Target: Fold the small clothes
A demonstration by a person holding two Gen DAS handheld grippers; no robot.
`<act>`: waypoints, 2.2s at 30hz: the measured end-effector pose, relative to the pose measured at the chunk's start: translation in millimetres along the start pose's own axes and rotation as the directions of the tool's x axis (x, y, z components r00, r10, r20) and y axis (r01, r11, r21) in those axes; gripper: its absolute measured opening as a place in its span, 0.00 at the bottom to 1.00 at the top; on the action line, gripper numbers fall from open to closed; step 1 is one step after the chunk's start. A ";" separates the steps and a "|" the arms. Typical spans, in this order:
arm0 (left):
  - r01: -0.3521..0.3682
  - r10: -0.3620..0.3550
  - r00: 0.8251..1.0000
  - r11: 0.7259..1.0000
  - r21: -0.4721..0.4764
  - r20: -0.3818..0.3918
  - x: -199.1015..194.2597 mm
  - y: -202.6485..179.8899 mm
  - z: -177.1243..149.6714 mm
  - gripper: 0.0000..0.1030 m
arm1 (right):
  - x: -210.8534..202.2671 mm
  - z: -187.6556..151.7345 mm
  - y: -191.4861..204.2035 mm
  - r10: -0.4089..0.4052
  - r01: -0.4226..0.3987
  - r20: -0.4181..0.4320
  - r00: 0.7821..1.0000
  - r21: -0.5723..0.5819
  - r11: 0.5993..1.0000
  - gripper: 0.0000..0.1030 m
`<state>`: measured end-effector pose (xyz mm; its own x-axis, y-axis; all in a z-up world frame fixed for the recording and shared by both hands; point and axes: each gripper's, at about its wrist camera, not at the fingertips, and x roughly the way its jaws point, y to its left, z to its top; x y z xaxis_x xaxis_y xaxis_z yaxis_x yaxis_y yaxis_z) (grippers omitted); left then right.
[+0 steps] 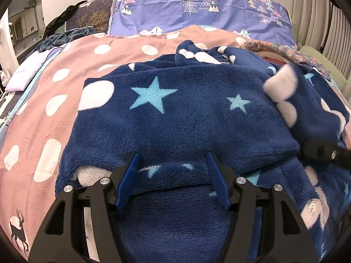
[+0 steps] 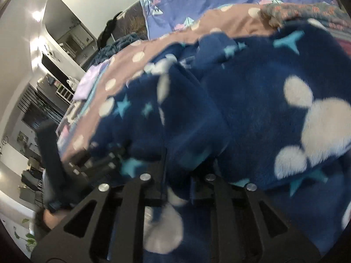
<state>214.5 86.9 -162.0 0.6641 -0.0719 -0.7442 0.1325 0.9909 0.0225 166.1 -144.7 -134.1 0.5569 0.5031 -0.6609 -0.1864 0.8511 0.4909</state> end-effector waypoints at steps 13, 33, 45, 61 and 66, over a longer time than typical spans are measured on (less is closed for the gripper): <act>0.261 -0.260 0.965 0.960 -0.102 0.021 -23.9 8.7 18.4 0.62 | -15.8 -20.5 -3.2 0.120 -0.119 0.049 0.992 -0.013 0.993 0.33; 0.471 -0.483 0.869 0.873 -0.126 -0.107 -12.1 -69.9 41.8 0.92 | -20.1 -39.1 9.0 0.156 -0.155 -0.002 0.988 -0.106 0.982 0.38; 0.436 -0.436 0.899 0.900 0.006 0.046 -56.5 -69.2 69.5 0.08 | -41.2 -35.7 -26.4 0.127 -0.136 0.102 0.987 0.083 0.987 0.41; 0.173 -0.170 0.970 0.985 -0.004 0.173 -100.5 44.7 96.9 0.09 | -26.7 -14.5 -48.1 -0.093 0.066 0.135 0.986 0.193 0.979 0.34; 0.037 -0.033 0.999 0.992 -0.123 0.038 -36.9 96.2 63.5 0.35 | -28.1 -17.5 -38.8 -0.096 0.075 0.132 0.987 0.158 0.985 0.43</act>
<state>249.5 177.6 -90.0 0.6867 -0.1087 -0.7188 0.0655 0.9940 -0.0877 143.5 -189.2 -144.4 0.6744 0.3948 -0.6239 -0.0144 0.8519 0.5235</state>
